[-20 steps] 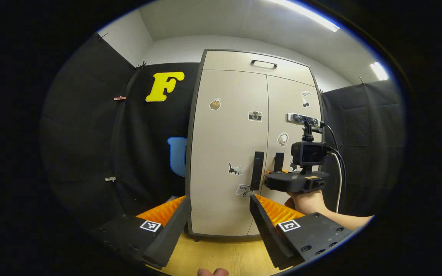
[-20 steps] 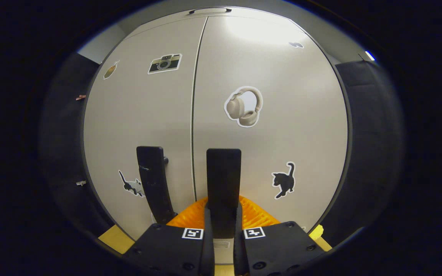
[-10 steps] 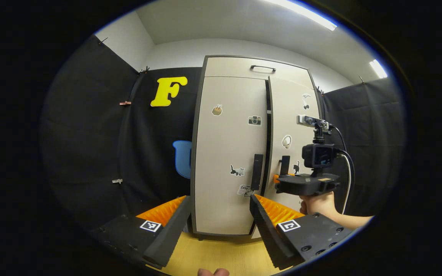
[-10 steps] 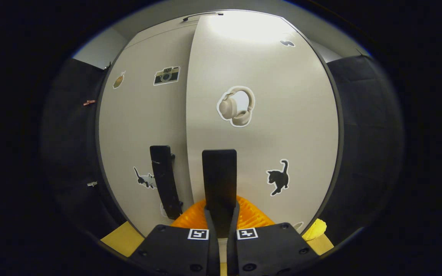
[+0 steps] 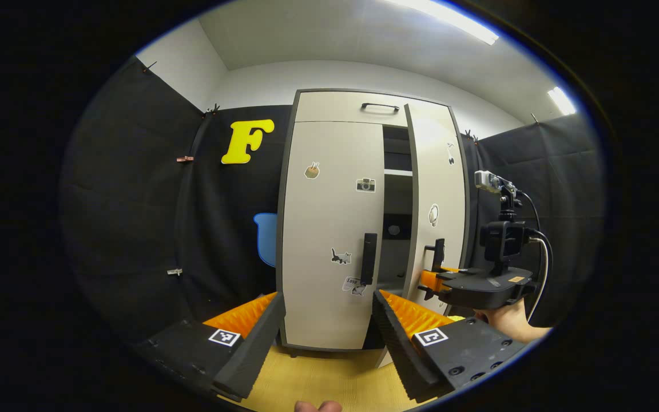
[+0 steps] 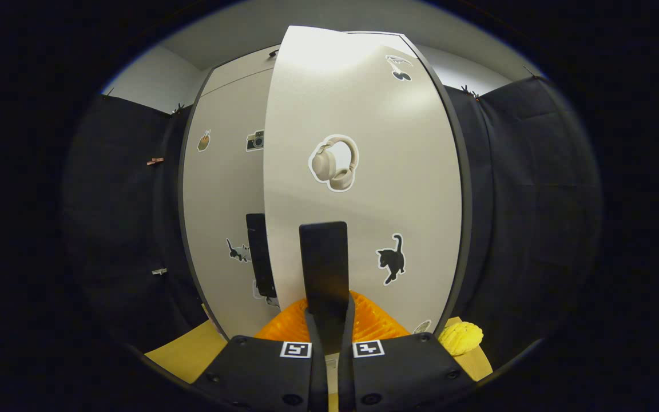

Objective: Open the right door of the double-door shoe cabinet with the right hand, and open the left door with the left hand.

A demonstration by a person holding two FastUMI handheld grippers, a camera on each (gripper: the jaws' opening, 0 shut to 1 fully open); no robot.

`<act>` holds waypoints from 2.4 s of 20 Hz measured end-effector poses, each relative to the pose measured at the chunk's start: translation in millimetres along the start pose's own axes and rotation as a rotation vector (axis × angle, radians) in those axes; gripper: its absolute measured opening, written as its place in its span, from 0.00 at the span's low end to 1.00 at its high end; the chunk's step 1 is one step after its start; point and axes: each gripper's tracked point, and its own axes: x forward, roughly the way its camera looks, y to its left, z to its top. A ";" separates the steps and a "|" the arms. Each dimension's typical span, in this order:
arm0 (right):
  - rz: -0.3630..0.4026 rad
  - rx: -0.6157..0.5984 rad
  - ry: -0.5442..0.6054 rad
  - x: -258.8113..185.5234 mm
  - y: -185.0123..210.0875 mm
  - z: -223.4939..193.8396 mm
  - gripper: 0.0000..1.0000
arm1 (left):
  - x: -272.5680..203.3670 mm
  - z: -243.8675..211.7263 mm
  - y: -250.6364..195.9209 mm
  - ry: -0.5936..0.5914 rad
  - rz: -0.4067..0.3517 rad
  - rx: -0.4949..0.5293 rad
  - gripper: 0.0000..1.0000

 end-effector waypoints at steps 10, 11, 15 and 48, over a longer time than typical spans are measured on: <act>-0.019 0.013 0.008 -23.4 -23.0 -0.7 0.11 | -1.8 -2.6 -30.1 0.005 -0.027 0.000 0.95; -0.022 0.011 0.006 -25.3 -25.0 0.3 0.11 | -0.3 -3.0 -33.8 0.006 -0.033 -0.001 0.95; -0.048 0.010 0.011 -30.9 -39.3 2.4 0.11 | 3.5 -4.4 -49.3 0.007 -0.056 0.001 0.95; -0.068 0.083 -0.061 -66.2 -84.3 17.4 0.40 | 79.7 21.3 -179.8 -0.047 -0.215 0.054 0.95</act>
